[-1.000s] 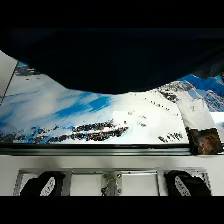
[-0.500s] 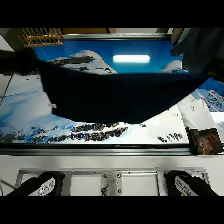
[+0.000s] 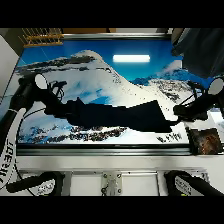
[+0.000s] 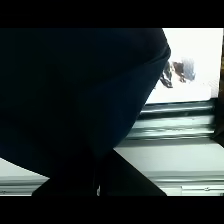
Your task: Fold the clothes and pants, and hang the long-sleeved shirts on hangers.
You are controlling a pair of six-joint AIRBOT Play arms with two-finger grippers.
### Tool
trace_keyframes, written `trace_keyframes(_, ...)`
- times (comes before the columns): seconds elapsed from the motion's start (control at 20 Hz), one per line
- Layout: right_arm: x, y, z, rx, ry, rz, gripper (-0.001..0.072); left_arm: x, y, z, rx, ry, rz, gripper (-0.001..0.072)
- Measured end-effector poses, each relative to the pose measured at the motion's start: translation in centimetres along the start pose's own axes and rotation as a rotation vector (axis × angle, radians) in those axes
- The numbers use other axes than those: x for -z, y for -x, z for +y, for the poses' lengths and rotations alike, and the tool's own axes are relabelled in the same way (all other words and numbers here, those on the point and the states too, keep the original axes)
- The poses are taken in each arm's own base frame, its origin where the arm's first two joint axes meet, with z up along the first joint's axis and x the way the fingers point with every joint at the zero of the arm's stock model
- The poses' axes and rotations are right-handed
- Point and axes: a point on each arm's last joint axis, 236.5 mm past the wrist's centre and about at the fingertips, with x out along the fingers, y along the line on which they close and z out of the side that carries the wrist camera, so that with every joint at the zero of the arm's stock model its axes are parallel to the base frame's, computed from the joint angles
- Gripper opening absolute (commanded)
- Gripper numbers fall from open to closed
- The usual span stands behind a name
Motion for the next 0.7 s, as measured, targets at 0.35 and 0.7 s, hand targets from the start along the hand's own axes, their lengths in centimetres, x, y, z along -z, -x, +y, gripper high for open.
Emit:
trace_keyframes(0.35,-0.4,2.5,0.3,-0.004,0.047,-0.143,0.0008,-1.3,6.1,1.0,0.0,0.015,-0.248,0.001)
trace_keyframes(0.7,0.3,3.1,0.6,-0.019,0.011,-0.223,0.0008,4.8,0.3,2.0,0.0,0.082,-0.143,0.0011)
